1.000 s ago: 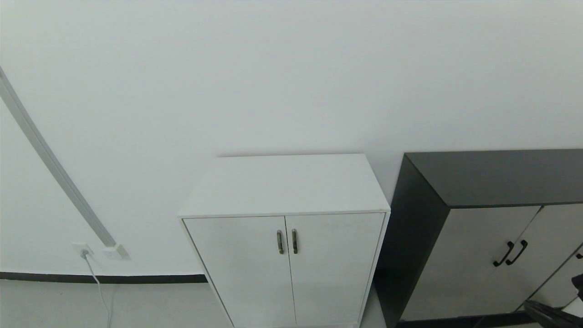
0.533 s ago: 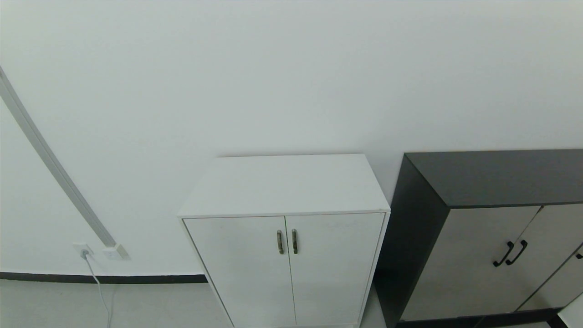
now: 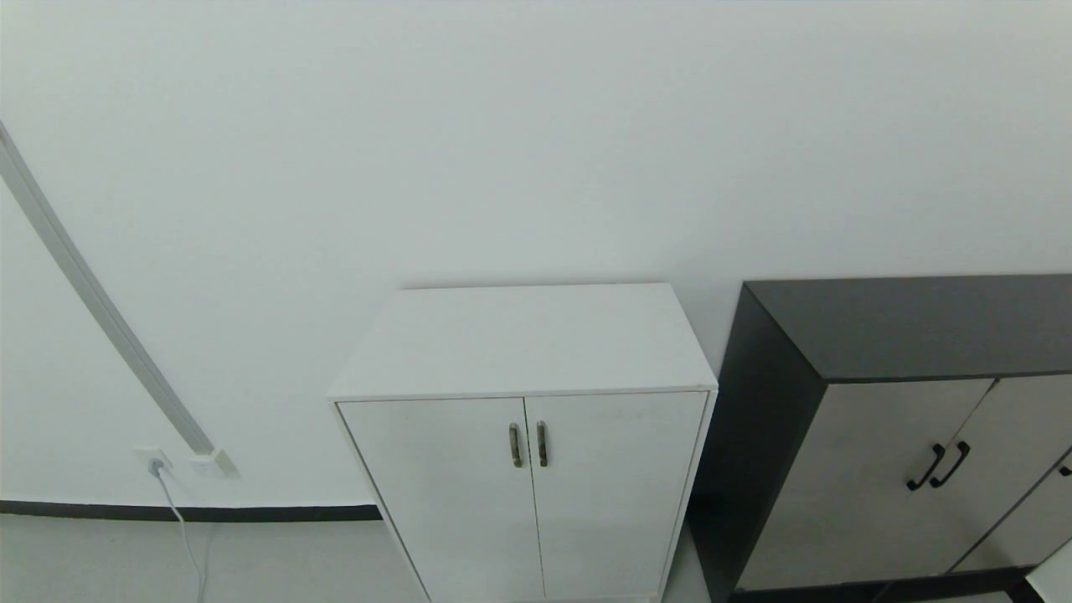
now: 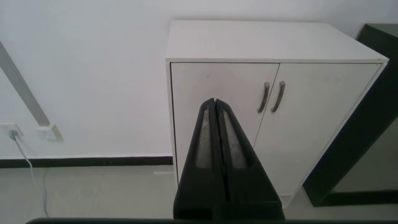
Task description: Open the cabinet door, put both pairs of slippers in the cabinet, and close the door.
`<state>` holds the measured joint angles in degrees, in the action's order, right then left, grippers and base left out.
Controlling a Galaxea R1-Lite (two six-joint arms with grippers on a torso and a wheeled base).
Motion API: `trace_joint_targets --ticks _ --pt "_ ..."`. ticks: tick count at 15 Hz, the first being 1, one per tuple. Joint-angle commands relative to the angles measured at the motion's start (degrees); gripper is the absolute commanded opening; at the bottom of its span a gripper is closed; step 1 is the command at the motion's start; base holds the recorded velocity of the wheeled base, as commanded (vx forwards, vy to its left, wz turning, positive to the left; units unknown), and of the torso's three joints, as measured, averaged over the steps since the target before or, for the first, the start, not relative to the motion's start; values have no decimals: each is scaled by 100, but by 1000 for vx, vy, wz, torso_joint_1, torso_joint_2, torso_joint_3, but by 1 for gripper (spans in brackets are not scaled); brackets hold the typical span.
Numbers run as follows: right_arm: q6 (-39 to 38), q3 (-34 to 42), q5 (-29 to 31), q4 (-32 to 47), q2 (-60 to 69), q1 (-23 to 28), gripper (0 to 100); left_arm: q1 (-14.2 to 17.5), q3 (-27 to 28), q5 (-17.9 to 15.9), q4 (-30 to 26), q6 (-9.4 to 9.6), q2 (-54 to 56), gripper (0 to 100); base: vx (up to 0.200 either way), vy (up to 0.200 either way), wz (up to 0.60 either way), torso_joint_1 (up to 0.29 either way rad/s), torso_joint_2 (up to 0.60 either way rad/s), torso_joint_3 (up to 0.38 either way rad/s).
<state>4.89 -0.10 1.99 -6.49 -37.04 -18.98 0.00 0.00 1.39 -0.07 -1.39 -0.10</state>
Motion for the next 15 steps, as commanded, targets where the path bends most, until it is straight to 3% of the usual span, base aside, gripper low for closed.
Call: trace_joint_targets --ticks 1,5,12,15 --pt "3 -17 -93 7 214 0 0 0 0 2 -1 -2 1 0 0 0 0 0 0 0" --pt "3 1 -489 60 276 0 0 0 0 2 -1 -2 1 0 0 0 0 0 0 0" --pt "-32 10 -568 675 1032 -71 0 0 0 2 -1 -2 1 0 0 0 0 0 0 0" --pt "-58 1 -541 675 1656 386 0 0 0 2 -1 -2 1 0 0 0 0 0 0 0"
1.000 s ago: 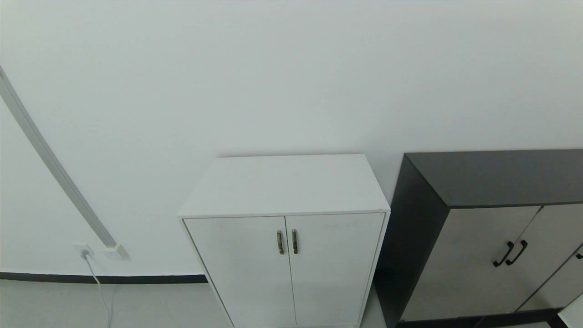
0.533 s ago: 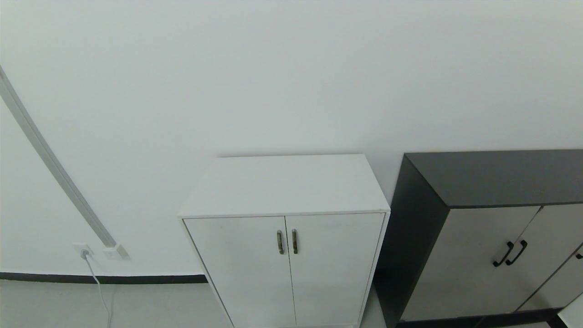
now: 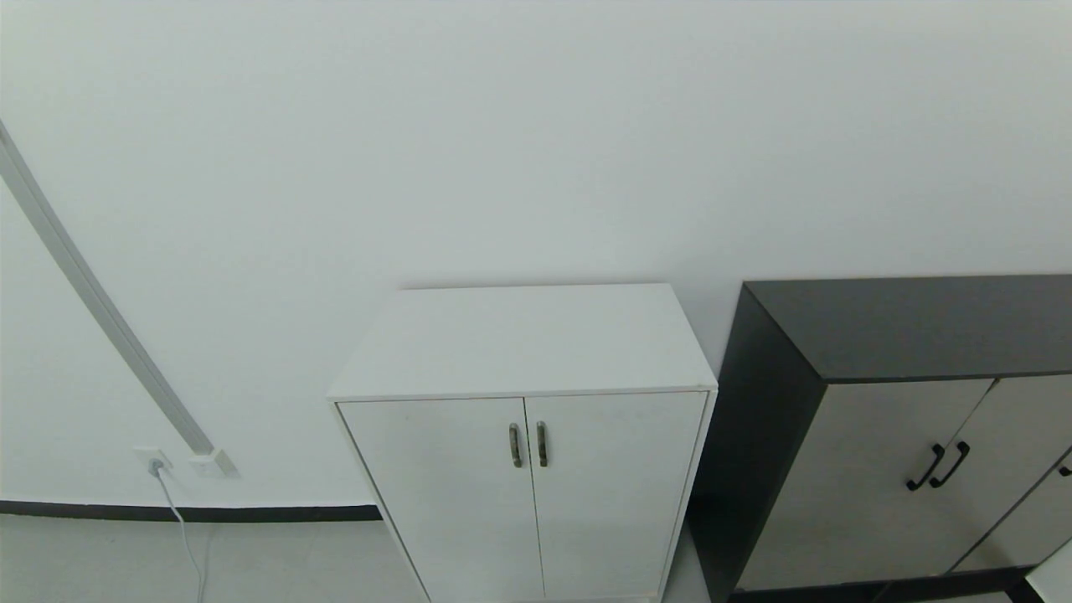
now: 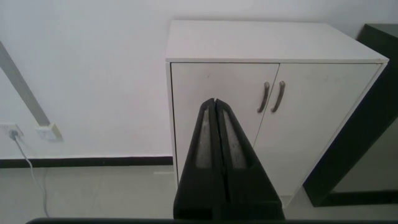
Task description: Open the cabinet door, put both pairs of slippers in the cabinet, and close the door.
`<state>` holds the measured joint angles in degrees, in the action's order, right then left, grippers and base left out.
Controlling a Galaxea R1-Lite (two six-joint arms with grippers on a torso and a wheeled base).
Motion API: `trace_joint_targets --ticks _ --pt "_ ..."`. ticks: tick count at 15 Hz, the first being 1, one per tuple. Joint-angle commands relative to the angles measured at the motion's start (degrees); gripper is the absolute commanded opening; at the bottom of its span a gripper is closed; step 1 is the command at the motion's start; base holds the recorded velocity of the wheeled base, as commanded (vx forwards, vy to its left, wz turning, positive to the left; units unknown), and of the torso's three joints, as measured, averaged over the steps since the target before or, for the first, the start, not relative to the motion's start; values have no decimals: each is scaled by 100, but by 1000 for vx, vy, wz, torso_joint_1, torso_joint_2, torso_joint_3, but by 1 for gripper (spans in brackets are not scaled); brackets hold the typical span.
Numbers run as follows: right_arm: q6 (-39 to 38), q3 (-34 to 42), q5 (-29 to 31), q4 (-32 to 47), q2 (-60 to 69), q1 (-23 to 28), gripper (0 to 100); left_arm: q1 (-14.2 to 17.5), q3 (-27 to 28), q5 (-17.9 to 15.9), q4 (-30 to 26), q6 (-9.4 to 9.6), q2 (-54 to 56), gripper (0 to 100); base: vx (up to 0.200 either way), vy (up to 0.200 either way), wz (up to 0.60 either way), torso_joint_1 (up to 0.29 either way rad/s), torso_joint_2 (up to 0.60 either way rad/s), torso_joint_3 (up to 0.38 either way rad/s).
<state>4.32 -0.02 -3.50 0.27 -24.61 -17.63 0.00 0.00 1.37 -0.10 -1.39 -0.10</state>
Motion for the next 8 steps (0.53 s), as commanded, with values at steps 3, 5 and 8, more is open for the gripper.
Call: trace_joint_targets --ticks 3,5,8 --pt "8 -6 7 0 1380 937 0 0 0 4 1 -2 1 0 0 0 0 0 0 0" --pt "43 -15 7 0 1908 1323 0 0 0 4 1 -2 1 0 0 0 0 0 0 0" --pt "-98 2 33 0 1908 1332 0 0 0 4 1 -10 1 0 0 0 0 0 0 0"
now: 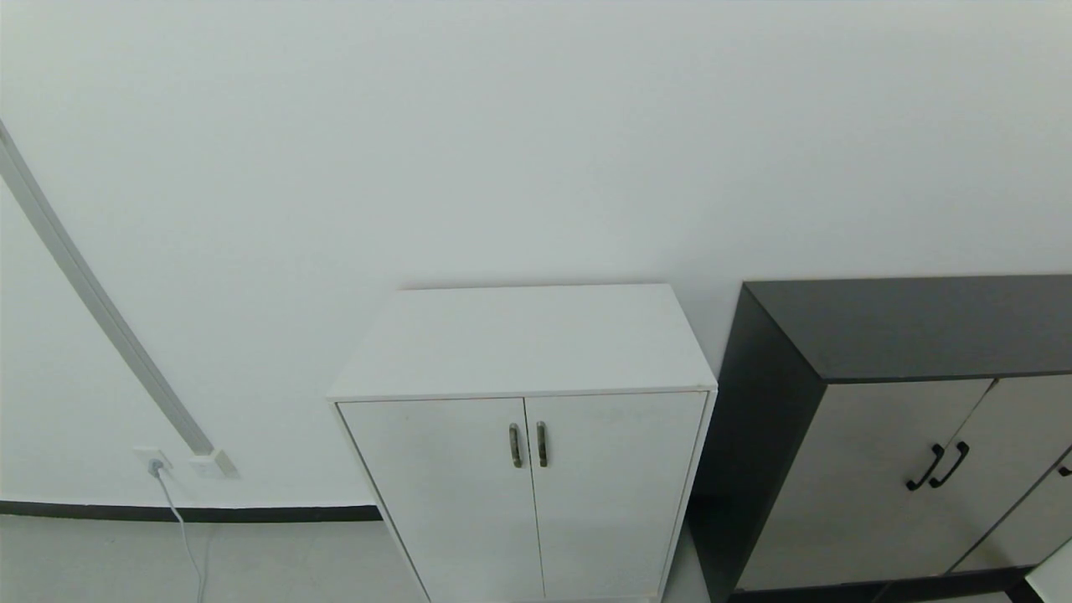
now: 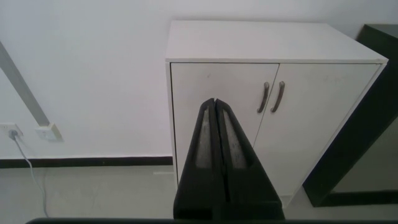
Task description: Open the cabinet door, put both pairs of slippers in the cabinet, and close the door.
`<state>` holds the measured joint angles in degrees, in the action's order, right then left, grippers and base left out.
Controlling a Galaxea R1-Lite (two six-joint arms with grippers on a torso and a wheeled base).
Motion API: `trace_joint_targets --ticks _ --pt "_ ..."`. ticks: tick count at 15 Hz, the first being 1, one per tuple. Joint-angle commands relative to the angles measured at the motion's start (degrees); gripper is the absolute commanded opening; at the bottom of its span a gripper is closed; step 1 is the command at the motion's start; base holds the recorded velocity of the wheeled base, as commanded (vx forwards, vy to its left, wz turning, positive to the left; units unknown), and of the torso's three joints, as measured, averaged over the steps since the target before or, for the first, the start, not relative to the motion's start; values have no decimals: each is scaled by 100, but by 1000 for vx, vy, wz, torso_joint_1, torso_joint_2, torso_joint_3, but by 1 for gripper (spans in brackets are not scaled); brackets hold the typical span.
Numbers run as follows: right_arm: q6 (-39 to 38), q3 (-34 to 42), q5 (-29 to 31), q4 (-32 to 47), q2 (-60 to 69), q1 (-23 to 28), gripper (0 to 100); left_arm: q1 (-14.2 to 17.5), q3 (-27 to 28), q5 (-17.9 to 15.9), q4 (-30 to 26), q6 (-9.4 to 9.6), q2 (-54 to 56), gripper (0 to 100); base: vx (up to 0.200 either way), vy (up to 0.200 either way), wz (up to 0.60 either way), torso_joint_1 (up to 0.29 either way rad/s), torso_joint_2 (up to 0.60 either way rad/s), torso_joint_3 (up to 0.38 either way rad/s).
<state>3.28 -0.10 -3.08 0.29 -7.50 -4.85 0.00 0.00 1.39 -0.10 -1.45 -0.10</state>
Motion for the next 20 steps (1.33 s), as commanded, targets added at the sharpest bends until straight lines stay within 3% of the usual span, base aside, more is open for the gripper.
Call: trace_joint_targets --ticks 1,9,13,20 --pt "-38 1 62 6 196 55 0 0 0 2 1 -4 1 0 0 0 0 0 0 0" --pt "32 -8 115 6 750 485 0 0 0 10 1 22 1 0 0 0 0 0 0 0" --pt "-618 10 308 -64 741 485 0 0 0 10 1 31 1 0 0 0 0 0 0 0" --pt "-556 10 405 -56 741 485 0 0 0 10 1 31 1 0 0 0 0 0 0 0"
